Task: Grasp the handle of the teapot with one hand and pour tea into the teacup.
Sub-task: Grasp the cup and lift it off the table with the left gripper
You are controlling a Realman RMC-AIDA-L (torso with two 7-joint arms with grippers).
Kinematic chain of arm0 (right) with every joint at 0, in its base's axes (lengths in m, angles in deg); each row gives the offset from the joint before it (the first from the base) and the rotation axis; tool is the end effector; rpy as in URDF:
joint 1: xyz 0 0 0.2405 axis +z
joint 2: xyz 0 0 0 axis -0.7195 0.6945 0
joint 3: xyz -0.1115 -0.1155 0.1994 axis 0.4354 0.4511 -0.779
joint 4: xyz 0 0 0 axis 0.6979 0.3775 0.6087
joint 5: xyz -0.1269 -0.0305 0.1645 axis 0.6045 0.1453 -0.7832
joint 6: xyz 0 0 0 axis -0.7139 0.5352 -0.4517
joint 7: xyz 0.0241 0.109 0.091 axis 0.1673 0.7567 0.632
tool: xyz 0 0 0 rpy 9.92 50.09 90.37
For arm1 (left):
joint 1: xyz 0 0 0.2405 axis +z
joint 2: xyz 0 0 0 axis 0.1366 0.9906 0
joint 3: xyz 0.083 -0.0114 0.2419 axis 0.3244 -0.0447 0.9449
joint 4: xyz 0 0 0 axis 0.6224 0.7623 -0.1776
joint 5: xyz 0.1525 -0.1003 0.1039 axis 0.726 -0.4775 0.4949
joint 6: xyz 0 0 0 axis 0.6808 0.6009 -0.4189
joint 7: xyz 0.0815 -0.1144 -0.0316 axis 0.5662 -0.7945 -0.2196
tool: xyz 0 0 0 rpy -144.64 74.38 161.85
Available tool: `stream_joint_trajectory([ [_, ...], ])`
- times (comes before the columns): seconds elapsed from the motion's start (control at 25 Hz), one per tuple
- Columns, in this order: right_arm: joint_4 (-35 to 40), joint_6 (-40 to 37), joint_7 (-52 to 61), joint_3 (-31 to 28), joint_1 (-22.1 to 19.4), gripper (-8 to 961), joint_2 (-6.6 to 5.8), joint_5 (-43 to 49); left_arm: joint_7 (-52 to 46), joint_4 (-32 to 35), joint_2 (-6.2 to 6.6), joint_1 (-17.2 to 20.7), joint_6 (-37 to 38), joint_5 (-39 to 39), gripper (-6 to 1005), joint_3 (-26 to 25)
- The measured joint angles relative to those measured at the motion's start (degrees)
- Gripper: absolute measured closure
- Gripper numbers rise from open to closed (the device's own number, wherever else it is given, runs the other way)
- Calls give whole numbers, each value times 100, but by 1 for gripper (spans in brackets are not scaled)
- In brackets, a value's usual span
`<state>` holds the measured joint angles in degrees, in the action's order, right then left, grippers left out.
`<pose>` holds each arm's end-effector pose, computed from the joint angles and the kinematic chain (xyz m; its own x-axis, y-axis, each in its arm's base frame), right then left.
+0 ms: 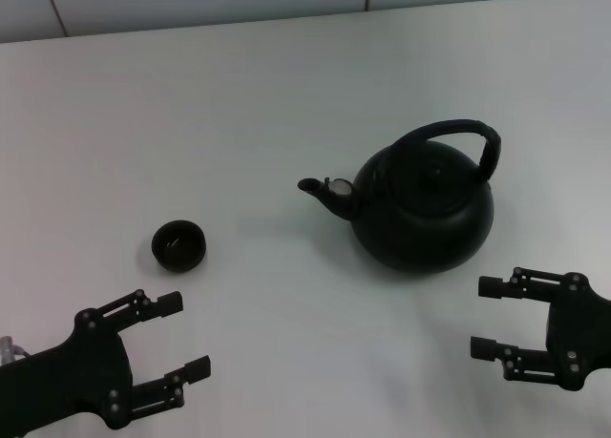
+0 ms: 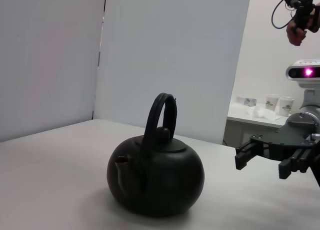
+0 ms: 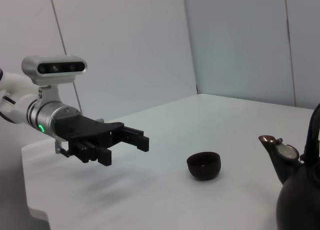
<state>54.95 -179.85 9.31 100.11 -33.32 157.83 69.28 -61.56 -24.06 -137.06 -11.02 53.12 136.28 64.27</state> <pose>0.3417 0.1972 0.0128 0.7944 -0.2363 -0.5595 -0.4064 -0.8915 -0.2004 -0.3153 0.2174 -0.0315 0.7708 0.1787 0.6115 0.3259 -0.9354 -0.1375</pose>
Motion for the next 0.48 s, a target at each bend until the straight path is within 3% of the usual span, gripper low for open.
stream_joint_trajectory([
  [0.48, 0, -1, 1, 0, 17, 244, 0, 0, -4, -5, -8, -11, 51, 2, 226, 4],
])
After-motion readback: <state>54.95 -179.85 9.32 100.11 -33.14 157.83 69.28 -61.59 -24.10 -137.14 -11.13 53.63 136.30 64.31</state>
